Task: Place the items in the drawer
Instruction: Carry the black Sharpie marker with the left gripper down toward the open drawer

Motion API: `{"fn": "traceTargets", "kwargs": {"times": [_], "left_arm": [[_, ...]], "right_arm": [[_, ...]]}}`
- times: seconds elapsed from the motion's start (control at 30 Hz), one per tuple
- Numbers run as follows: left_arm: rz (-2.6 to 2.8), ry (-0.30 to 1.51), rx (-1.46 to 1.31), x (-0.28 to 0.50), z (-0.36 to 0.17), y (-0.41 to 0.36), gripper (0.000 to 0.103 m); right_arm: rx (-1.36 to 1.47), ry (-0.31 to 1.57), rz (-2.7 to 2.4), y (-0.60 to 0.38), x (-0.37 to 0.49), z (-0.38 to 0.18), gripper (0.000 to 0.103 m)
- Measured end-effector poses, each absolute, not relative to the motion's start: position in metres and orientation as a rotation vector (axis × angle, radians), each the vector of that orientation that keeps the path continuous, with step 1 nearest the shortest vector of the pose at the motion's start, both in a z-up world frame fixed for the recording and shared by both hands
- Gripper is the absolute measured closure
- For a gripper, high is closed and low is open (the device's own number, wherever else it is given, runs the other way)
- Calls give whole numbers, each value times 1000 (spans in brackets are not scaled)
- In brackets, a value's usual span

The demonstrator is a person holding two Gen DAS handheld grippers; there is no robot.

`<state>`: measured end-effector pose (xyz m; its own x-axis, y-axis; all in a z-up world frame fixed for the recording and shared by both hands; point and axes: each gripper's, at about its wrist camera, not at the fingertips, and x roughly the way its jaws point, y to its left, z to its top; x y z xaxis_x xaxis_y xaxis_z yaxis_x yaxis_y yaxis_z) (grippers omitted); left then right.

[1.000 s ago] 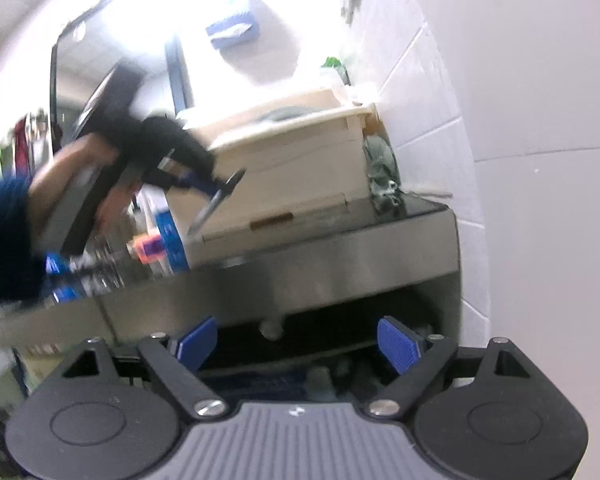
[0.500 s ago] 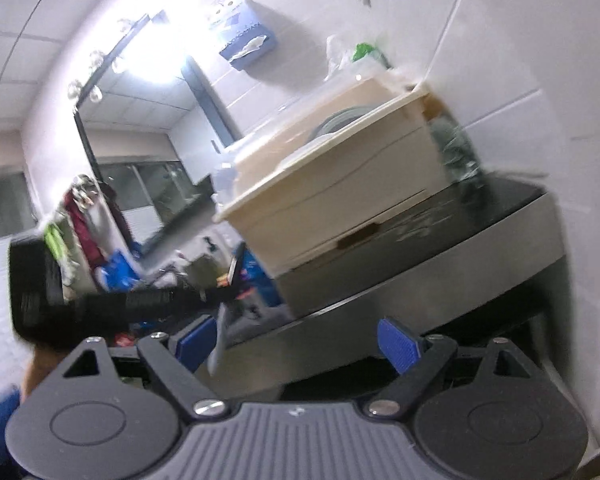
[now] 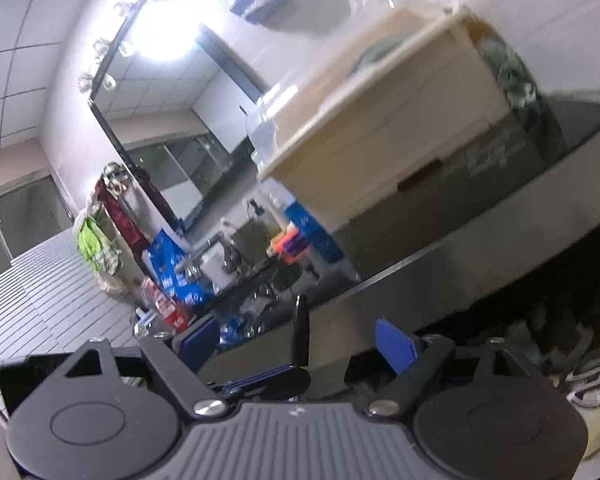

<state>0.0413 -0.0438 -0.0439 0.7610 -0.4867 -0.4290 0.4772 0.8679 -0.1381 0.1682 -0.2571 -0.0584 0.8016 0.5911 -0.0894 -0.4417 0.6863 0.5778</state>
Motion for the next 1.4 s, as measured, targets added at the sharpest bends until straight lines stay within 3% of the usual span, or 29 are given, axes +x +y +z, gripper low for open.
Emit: {"fn": "traceTargets", "kwargs": {"times": [0.33,0.5,0.57,0.67,0.83,0.9,0.97,1.07,1.17,1.23,1.27,1.3,1.4], "left_arm": [[-579,478,-13,22,-65,-45,92],[-603,508,-5,20,-76,-50,92],[-606,516,-6,19,-78,-51,92],[-607,525,-11,20,-80,-52,92],[-607,529,1,19,-83,-54,91],[-605,523,8,18,-84,-55,75],[-615,524,-5,18,-85,-55,66],[-621,540,-4,20,-87,-56,61],[-618,560,-4,22,-90,-57,62],[-614,575,-9,24,-92,-56,73],[-615,587,-5,25,-94,-57,88],[-619,602,-1,27,-96,-57,92],[-622,624,8,30,-102,-60,92]], "right_arm": [[647,415,604,-250,185,-91,38],[631,443,619,-244,188,-100,59],[622,449,626,-243,188,-101,78],[629,454,618,-243,187,-104,89],[659,457,612,-244,187,-108,90],[678,456,616,-245,187,-109,91],[698,455,619,-246,188,-110,91],[728,455,630,-248,189,-112,91],[730,454,634,-249,189,-112,91],[723,454,632,-249,189,-112,91],[722,454,629,-249,188,-113,91],[717,454,626,-249,189,-114,91],[702,466,610,-249,189,-117,91]]}}
